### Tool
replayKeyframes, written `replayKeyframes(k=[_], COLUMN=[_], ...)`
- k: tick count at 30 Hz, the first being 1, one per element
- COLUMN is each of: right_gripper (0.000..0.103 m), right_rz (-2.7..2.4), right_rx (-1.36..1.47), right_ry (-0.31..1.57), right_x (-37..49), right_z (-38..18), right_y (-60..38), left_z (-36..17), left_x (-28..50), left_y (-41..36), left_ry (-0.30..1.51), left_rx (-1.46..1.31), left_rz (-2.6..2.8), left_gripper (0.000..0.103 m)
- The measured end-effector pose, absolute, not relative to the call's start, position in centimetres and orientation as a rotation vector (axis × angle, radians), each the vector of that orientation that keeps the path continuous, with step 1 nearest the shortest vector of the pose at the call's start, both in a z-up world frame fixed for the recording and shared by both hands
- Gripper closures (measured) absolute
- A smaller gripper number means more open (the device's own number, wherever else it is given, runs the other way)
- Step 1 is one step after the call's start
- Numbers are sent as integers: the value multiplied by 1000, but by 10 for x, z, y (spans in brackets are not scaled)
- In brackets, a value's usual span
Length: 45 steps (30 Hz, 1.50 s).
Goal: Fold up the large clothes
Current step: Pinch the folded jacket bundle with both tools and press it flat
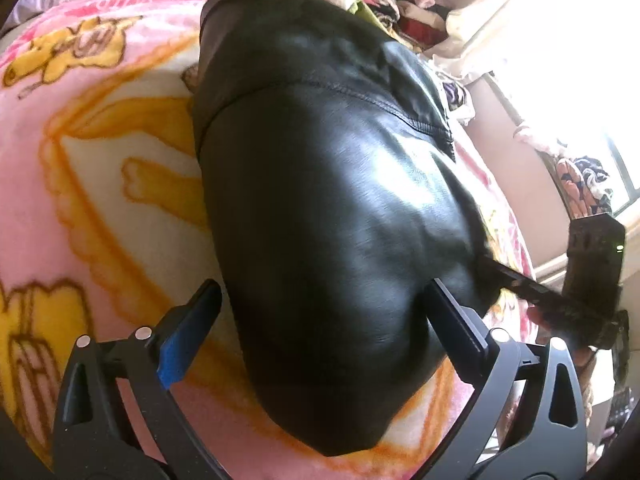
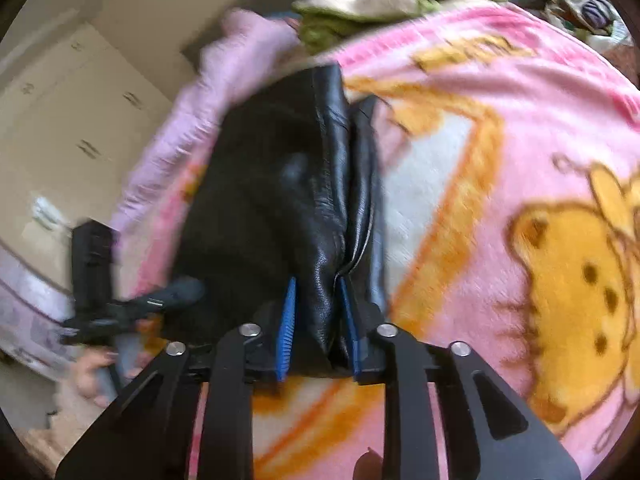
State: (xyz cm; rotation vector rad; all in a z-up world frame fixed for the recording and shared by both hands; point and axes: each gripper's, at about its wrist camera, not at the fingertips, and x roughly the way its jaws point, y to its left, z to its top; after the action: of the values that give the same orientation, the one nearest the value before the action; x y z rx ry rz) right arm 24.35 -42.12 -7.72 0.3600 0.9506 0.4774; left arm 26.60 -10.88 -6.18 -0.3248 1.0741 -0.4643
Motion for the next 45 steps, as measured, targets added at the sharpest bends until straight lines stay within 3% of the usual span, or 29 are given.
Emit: replayKeyframes(k=[2,7,18,25,29,34,45], right_gripper=[52,24,25,44,47,48,48], right_rz=[425,452,596,632,634,665,790], right_rx=[327,403,606,594,557,552,464], right_ry=[953,932,1064,1076,1077,1065,1078], right_x=[243,248,272,271,271,263,269], right_z=[-80,-71,-116,-119,-112,-107,-105], right_y=[-419,-431,-434,-423,-412,-391,-303], left_z=[-64,-60,-69,-82,-80,-71,-61], left_x=[266,269,271,276,275,270,249], left_y=[-107,-103,-99,-93,-90,-71,17], left_ry=[1067,1062,1078,1095,1089,1070,1035], left_rx=[-345,-341,-357,-438,-432,-415,-428], left_rz=[-466,-466,-490,-519,-526,-508,-363], left_gripper=[8,8,8,8,18,24,26])
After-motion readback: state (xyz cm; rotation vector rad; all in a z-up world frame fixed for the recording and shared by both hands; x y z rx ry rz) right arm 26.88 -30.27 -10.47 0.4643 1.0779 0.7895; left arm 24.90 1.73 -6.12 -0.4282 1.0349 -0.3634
